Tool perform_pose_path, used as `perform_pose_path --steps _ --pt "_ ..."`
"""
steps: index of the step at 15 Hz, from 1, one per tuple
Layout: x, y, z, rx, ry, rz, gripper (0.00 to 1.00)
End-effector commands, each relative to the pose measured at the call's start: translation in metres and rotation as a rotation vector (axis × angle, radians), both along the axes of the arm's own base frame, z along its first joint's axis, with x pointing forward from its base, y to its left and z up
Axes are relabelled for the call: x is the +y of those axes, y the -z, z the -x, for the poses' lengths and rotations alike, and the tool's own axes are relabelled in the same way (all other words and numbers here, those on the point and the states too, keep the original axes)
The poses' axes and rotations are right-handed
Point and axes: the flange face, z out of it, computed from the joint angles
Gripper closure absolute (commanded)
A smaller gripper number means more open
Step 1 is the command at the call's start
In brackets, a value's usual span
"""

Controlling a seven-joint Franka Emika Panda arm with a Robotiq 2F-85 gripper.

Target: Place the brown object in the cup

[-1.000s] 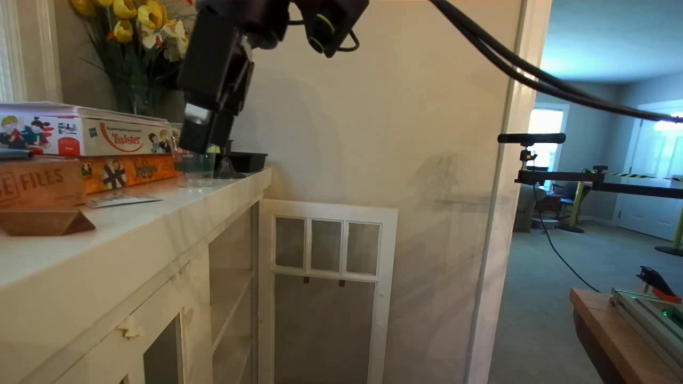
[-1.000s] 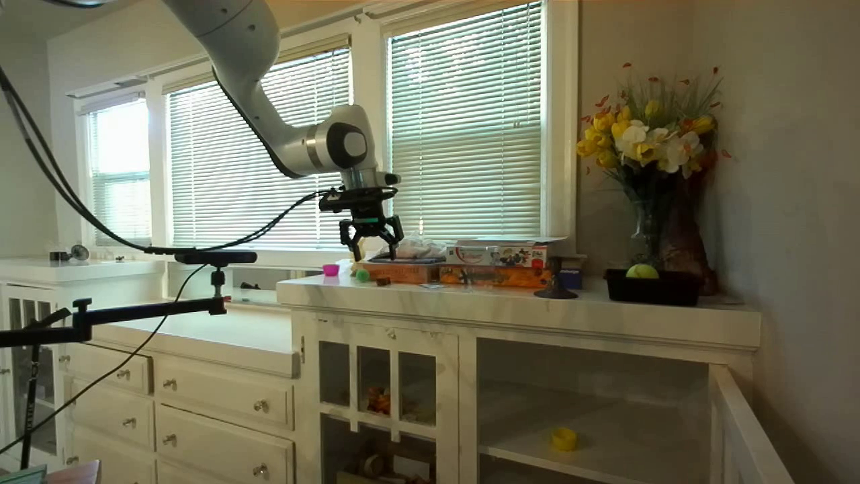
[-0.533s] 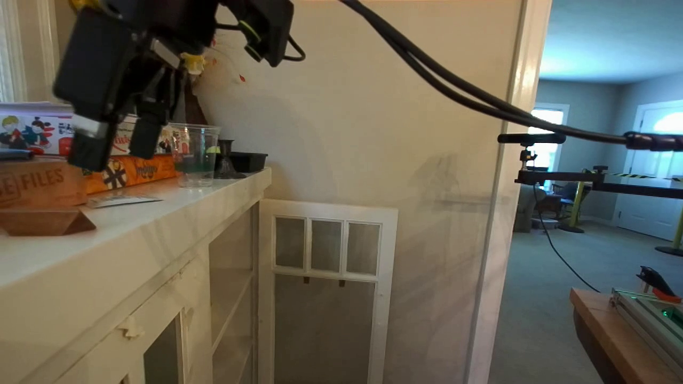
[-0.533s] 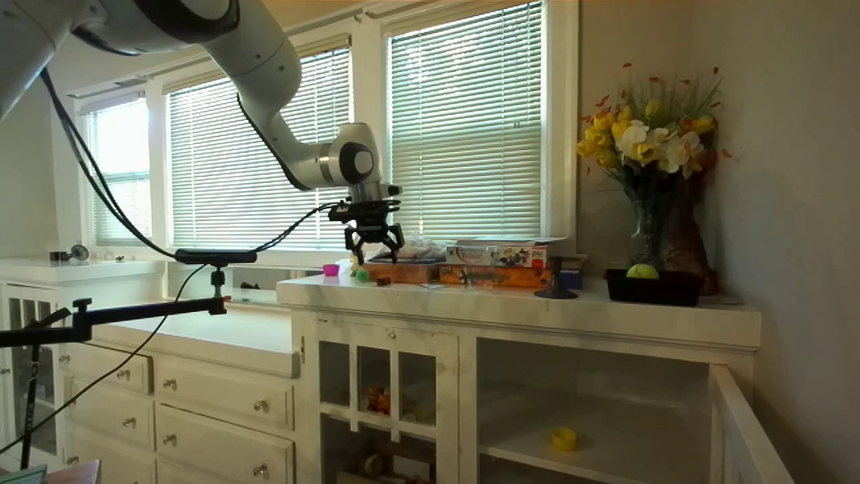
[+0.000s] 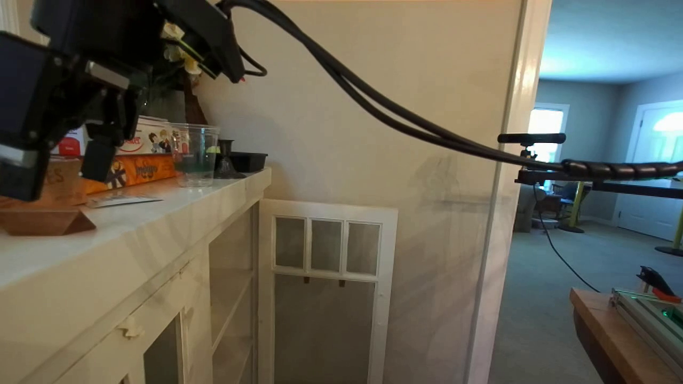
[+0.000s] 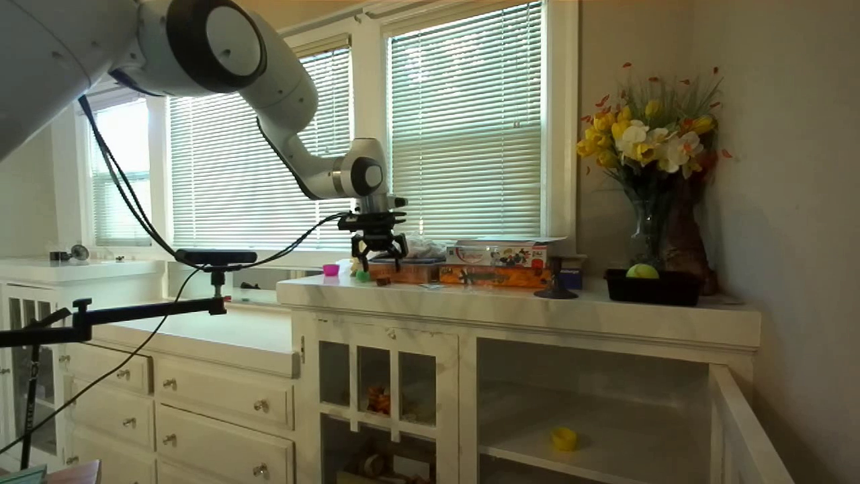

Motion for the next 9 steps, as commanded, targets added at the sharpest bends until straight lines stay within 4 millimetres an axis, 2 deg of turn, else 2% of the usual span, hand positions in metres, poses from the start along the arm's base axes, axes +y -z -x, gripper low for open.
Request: perform_pose_path --steps 1,4,6,9 --pt "0.013 0.007 -0.018 0.013 -0.013 0.022 0.00" --pt "0.021 0.015 -0.023 0.030 -0.016 0.027 0.05" --pt "0.026 0.018 -0.025 0.037 -0.015 0.027 0.18" --pt "0.030 0.020 -0.027 0.039 -0.017 0.024 0.48"
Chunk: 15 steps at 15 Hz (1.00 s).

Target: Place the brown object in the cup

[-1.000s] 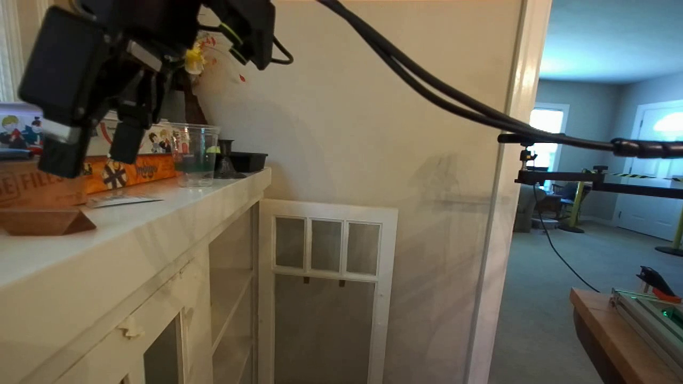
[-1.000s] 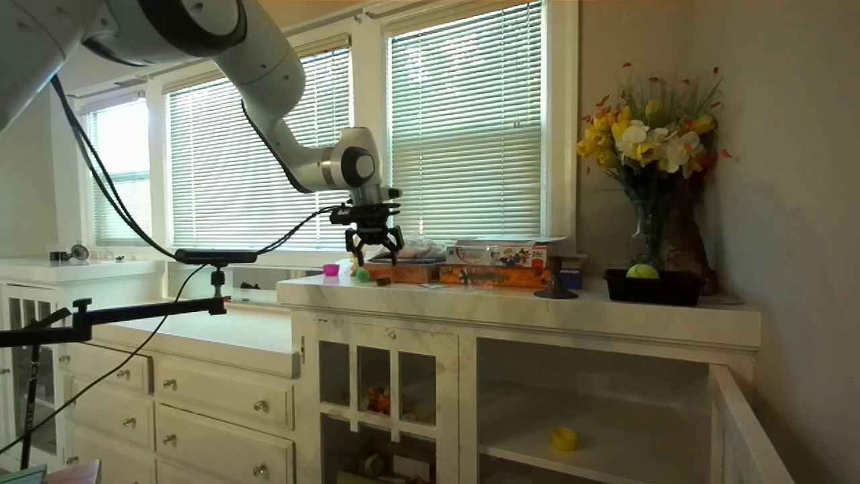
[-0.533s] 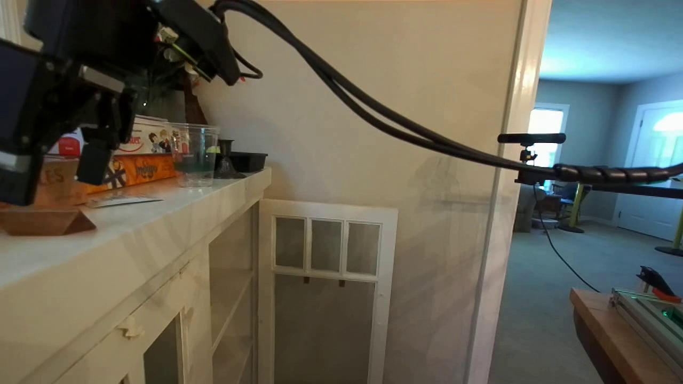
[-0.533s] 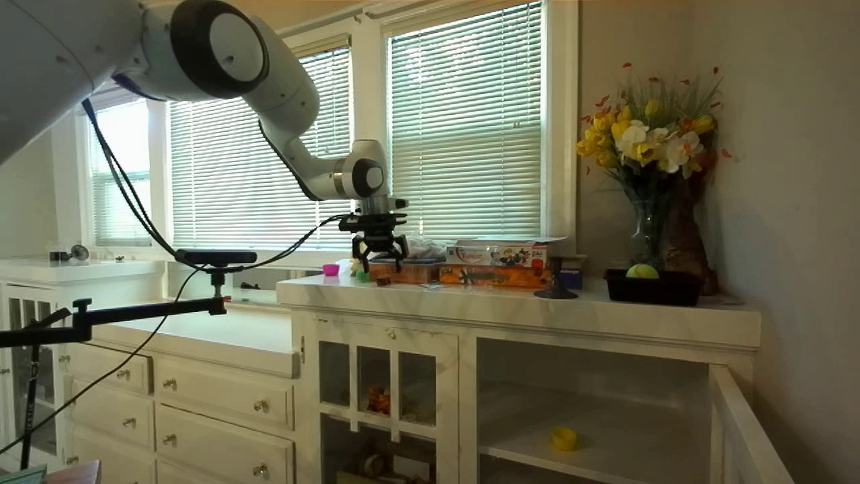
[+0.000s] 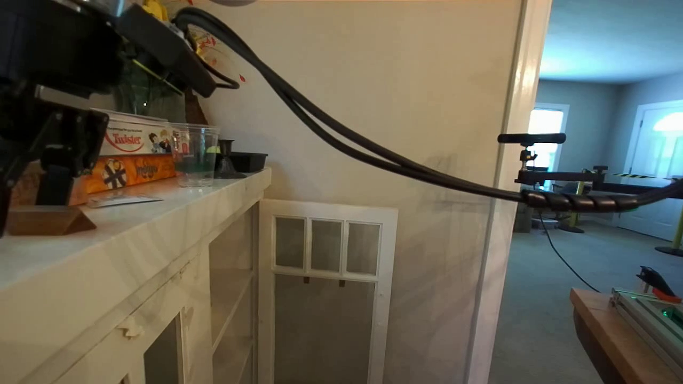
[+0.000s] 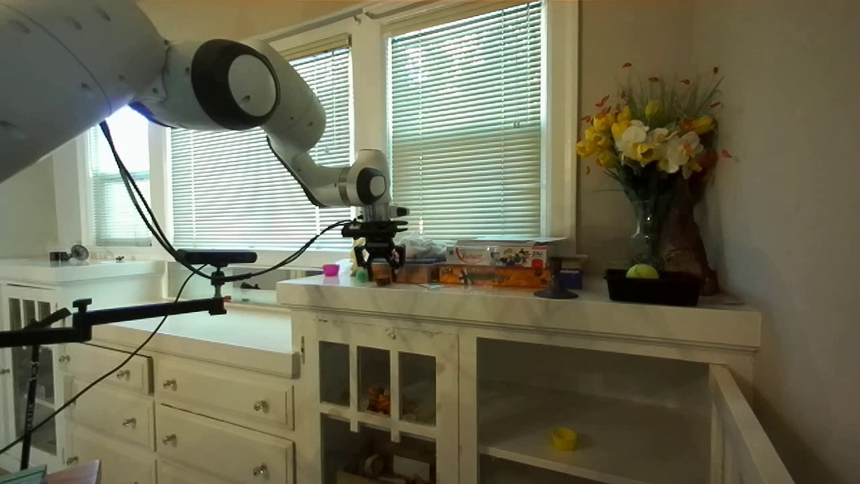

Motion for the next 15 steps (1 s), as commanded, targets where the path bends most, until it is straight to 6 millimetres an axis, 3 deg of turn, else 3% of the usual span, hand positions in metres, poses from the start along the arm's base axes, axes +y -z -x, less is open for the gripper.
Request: perform_pose_path --steps 1,6,8,11,15 --pt "0.009 0.000 -0.008 -0.001 -0.010 0.014 0.58" --pt "0.005 -0.003 -0.010 -0.011 0.005 0.015 0.93" --pt "0.000 -0.005 -0.011 -0.015 0.015 0.018 0.89" --pt "-0.010 -0.009 -0.012 -0.022 0.044 0.021 0.94" --pt "-0.039 -0.027 0.003 -0.024 0.147 0.001 0.94"
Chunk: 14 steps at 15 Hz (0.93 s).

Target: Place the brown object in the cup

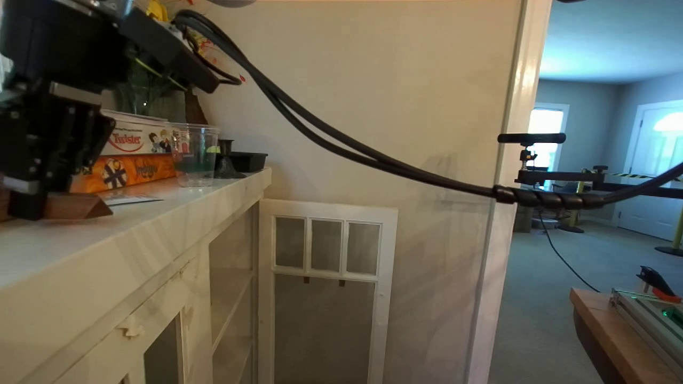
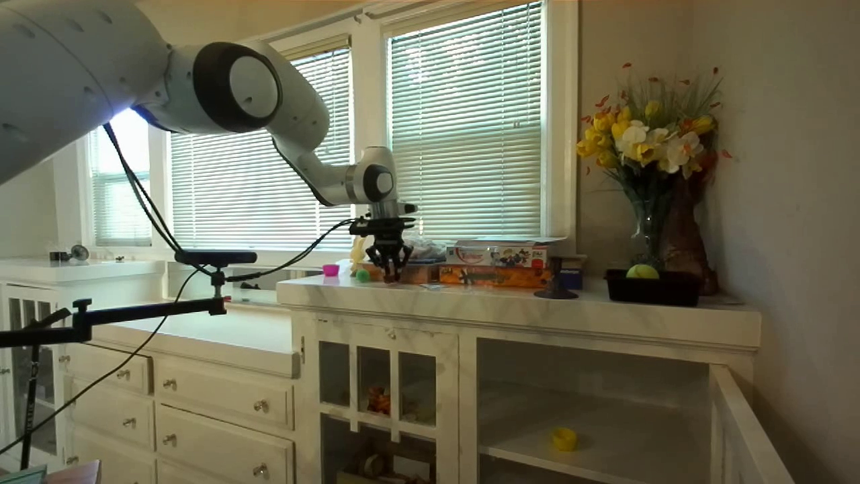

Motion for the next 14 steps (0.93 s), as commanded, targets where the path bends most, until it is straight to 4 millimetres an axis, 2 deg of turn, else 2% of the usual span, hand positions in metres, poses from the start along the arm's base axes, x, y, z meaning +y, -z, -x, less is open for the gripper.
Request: perform_pose_path --steps 1,8,12,14 --pt "-0.030 -0.023 0.025 0.000 0.120 -0.011 0.94" --pt "-0.108 -0.084 0.052 -0.109 0.372 -0.084 0.94" --pt "-0.149 -0.115 0.055 -0.241 0.450 -0.151 0.94" --pt "-0.166 -0.122 0.054 -0.293 0.470 -0.171 0.94"
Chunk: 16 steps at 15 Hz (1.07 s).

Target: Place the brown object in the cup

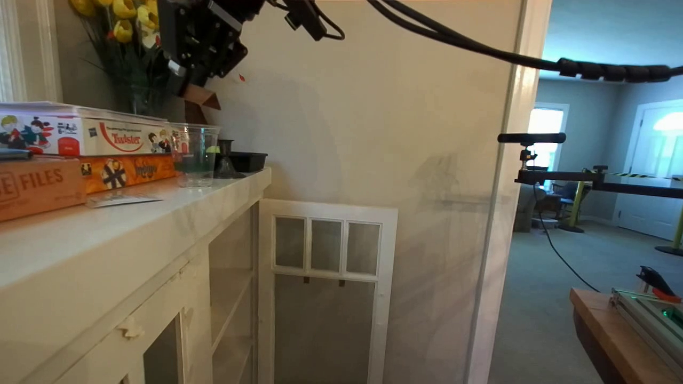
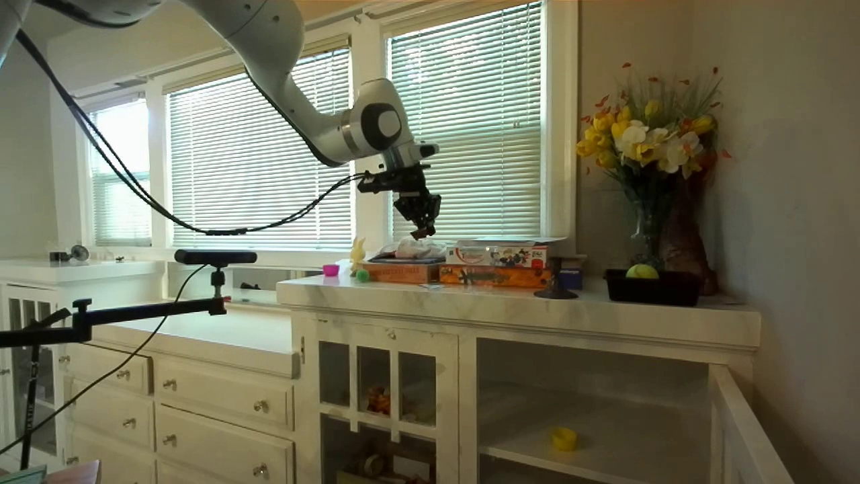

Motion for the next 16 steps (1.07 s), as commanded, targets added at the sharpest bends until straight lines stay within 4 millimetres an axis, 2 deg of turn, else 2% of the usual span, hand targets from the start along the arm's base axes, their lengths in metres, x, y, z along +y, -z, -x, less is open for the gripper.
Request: perform_pose_path --steps 1,4,6,10,13,16 --pt "-0.029 -0.014 0.012 -0.090 0.057 -0.016 0.94" --pt "-0.053 -0.021 0.002 -0.141 0.078 -0.004 0.94" --pt "-0.061 -0.020 -0.006 -0.165 0.071 0.014 0.94" --pt "-0.055 -0.012 -0.020 -0.224 0.021 0.049 0.94" --pt "-0.041 0.006 -0.031 -0.276 -0.036 0.091 0.94" --pt "-0.036 0.016 -0.045 -0.330 -0.071 0.137 0.94"
